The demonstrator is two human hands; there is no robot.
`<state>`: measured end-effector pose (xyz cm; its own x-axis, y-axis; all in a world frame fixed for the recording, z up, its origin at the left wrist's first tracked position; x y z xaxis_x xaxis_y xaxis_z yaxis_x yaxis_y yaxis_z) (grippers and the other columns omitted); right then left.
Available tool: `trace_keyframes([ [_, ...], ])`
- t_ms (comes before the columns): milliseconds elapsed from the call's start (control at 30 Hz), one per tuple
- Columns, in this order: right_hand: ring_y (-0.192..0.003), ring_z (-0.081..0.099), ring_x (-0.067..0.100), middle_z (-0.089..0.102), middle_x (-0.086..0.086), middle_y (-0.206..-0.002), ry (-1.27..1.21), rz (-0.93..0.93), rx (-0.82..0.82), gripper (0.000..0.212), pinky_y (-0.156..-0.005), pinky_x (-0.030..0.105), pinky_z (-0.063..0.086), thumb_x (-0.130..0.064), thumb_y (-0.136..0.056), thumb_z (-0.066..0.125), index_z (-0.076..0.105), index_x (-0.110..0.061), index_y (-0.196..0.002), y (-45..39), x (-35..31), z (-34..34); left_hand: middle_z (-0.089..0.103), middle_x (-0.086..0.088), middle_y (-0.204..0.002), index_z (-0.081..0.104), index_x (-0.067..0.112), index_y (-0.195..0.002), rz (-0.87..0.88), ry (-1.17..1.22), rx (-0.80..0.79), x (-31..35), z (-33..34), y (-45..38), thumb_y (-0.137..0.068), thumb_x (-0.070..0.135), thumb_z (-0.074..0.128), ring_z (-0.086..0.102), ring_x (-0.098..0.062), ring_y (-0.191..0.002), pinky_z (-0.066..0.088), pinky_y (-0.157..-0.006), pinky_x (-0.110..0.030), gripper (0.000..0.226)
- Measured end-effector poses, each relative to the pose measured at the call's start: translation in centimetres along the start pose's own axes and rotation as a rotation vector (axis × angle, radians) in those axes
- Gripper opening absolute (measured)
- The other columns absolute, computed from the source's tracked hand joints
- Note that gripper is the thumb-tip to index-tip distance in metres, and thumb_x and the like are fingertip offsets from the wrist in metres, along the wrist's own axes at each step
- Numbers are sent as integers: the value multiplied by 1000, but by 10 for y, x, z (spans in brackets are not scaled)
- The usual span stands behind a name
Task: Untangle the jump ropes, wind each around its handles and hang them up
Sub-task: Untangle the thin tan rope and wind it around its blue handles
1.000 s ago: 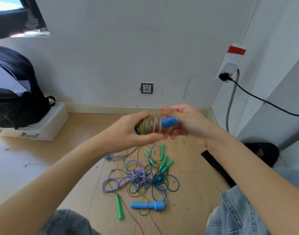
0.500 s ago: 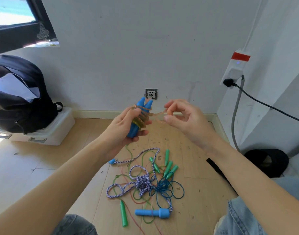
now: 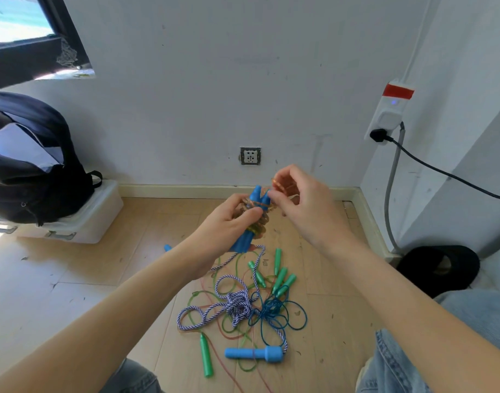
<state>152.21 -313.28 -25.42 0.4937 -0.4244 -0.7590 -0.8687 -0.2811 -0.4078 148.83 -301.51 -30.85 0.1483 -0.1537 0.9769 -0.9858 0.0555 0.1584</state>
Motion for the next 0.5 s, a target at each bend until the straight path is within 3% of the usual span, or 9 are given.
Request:
trace_keyframes([
  [133,-53,52,1,59,2,-76,-287,134,61,15,-52,18,46,-11,-90,57,50,-20,-80,-2,11,-3,60,-15,-113,50,7,-114,-90,130,-24,-4,4,0,-94,28,49,65,-25,-93,60,-65,-34,29],
  [233,-57,52,4,58,1,-78,-431,185,14,9,-53,17,45,-14,-95,48,53,-17,-88,-3,14,4,58,-15,-108,50,5,-115,-100,169,-27,-2,5,-1,-94,29,47,63,-23,-89,59,-61,-32,32],
  [400,-71,54,6,61,-5,-89,-351,169,-64,23,-63,15,47,-7,-97,39,58,-10,-109,-6,16,11,57,-13,-109,48,7,-118,-94,142,36,-2,-5,-3,-94,29,47,62,-21,-85,59,-67,-35,32],
  [500,-67,59,2,67,-5,-87,-344,199,-82,23,-64,13,48,-2,-93,46,64,-10,-106,-6,21,10,59,-6,-104,47,20,-118,-72,144,51,-1,-8,-2,-95,28,46,63,-19,-79,58,-59,-31,24],
])
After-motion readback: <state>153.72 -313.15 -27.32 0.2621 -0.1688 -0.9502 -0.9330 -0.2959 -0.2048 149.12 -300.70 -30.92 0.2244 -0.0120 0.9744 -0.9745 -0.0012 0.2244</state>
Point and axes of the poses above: each hand's wrist, its own y-axis away from the middle knuckle, its own z-axis out of the palm, x = y × z, the point moved 8 cm from there along -y, towards the middle knuckle
